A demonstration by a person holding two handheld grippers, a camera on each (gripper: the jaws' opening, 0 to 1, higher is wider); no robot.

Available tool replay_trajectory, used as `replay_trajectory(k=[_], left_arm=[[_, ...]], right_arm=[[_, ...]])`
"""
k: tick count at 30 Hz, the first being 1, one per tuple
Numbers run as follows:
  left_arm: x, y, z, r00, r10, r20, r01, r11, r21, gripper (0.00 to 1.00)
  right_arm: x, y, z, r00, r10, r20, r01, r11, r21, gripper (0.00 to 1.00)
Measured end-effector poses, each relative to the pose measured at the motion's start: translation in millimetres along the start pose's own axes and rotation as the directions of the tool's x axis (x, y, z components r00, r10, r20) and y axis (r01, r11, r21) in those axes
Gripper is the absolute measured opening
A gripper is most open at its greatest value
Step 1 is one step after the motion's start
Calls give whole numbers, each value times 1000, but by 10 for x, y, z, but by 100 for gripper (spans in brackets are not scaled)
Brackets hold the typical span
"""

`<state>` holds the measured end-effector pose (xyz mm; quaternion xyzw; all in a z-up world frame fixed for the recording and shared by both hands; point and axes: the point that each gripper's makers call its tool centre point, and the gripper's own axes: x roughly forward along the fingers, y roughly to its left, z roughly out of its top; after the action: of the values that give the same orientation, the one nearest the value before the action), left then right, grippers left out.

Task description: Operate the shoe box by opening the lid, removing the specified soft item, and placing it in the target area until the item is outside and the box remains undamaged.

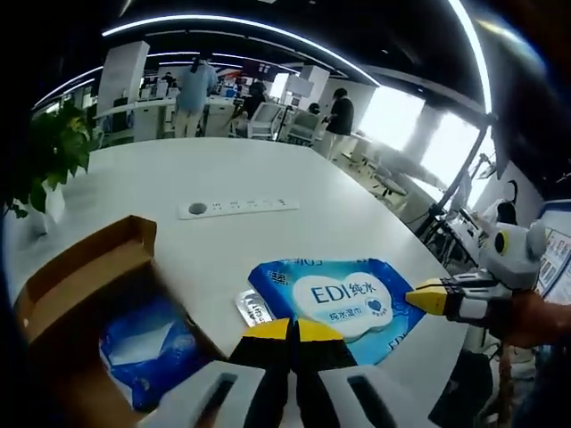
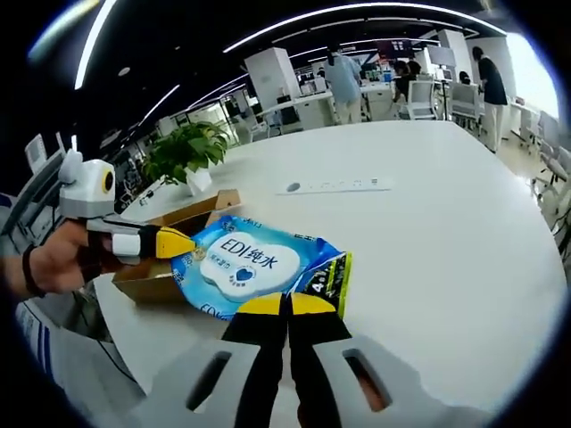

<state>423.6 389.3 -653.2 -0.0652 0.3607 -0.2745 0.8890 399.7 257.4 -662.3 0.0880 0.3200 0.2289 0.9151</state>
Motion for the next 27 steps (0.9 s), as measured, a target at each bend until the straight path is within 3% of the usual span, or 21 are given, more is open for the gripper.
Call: replay_trajectory(k=[8, 21, 27], left_arm=[[117, 25, -4, 1000, 0, -16, 0, 1000, 3, 0], [275, 236, 27, 999, 32, -38, -32, 999, -7, 0], [375, 327, 30, 997, 47, -57, -47, 999, -3, 0]], right_arm=[[83, -90, 5, 1000, 0, -13, 0, 1000, -2, 0], [438, -189, 78, 997, 41, -63, -42, 999, -28, 0], [490, -152, 70, 996, 50, -78, -53, 998, -38, 0]])
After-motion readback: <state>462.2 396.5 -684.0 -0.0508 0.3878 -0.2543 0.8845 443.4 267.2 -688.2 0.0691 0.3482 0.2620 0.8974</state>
